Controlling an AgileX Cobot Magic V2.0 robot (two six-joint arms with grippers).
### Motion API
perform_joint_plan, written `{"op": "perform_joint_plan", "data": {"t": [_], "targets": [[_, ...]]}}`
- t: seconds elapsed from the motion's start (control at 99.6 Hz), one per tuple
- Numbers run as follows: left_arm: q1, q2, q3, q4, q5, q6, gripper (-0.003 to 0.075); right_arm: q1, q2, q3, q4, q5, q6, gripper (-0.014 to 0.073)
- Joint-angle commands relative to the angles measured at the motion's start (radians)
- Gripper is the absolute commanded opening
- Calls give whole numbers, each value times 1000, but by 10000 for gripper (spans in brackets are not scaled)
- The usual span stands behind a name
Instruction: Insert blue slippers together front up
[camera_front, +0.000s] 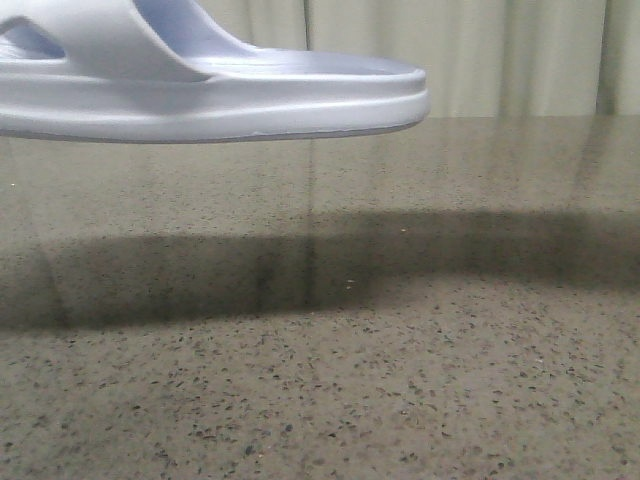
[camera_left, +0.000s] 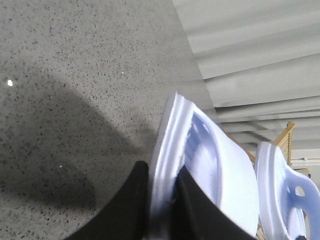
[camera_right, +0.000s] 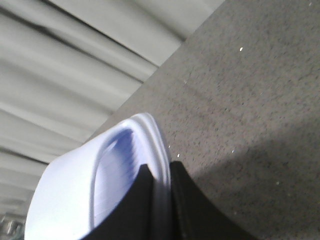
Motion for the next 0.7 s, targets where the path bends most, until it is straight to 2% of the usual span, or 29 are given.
{"op": "perform_joint_plan", "data": {"t": [0.0, 0.151, 0.693], "targets": [[-7, -2, -33, -54, -1, -2, 16, 1, -5, -37, 132, -11, -122, -107], [-7, -2, -33, -59, 19, -2, 16, 1, -5, -37, 240, 59, -232, -107], [-7, -2, -33, -160, 133, 37, 16, 1, -2, -37, 244, 118, -362, -107]]}}
